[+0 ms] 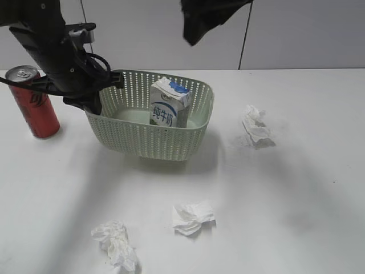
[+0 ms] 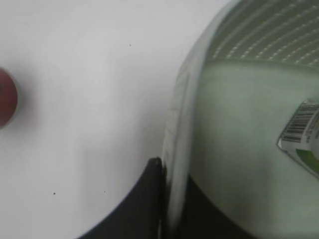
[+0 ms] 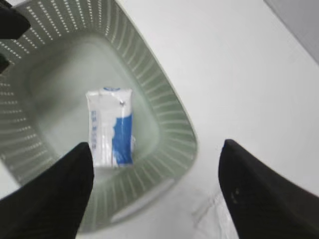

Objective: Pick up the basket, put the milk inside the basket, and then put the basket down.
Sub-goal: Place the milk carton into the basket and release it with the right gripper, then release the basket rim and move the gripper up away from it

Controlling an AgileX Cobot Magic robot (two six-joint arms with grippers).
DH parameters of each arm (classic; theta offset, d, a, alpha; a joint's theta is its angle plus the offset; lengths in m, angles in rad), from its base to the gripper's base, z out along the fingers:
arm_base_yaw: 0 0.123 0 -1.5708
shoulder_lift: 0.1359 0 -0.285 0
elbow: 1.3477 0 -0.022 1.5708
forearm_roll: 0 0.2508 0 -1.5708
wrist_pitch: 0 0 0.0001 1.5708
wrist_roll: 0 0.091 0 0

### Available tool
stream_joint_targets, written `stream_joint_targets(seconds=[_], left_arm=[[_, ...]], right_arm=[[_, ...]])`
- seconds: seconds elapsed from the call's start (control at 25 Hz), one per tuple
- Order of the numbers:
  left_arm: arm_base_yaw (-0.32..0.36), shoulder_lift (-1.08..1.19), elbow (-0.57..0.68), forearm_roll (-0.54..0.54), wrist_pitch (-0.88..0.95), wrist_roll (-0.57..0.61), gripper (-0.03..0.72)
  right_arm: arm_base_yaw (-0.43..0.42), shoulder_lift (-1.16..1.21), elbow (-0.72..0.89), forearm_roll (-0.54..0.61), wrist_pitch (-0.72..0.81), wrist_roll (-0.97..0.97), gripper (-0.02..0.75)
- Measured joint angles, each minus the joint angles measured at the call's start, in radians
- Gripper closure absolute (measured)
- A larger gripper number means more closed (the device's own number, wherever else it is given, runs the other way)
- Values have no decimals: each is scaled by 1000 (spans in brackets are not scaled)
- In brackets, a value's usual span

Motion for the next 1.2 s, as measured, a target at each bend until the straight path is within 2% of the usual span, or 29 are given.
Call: stream_joint_targets(seconds=[0.12,0.28,0.68,0.8,0.92,1.08,1.2], left_arm=[[0,6,0,0,-12,0,682],[0,43,0,-3,-35,0,682],[0,119,0,-40,-109,-1,675],[0,122,-2,-48,-112,-2,638],[0,122,-2,-57,-103,-4,502],[0,110,-4,-58,-44,-5,206],[0,57,-4,-58,1,-5,71]], right_arm=[[-36,-121,6,-13,88,28,143],[-77,-278,87,-21,116,69,143],[-82,-512,304,-8,128,112,145],[-82,-521,333,-8,128,118,145],[-82,-521,351,-5,128,120,145],[-82,-521,352,-1,128,120,145],[-82,-521,352,22,128,120,145]])
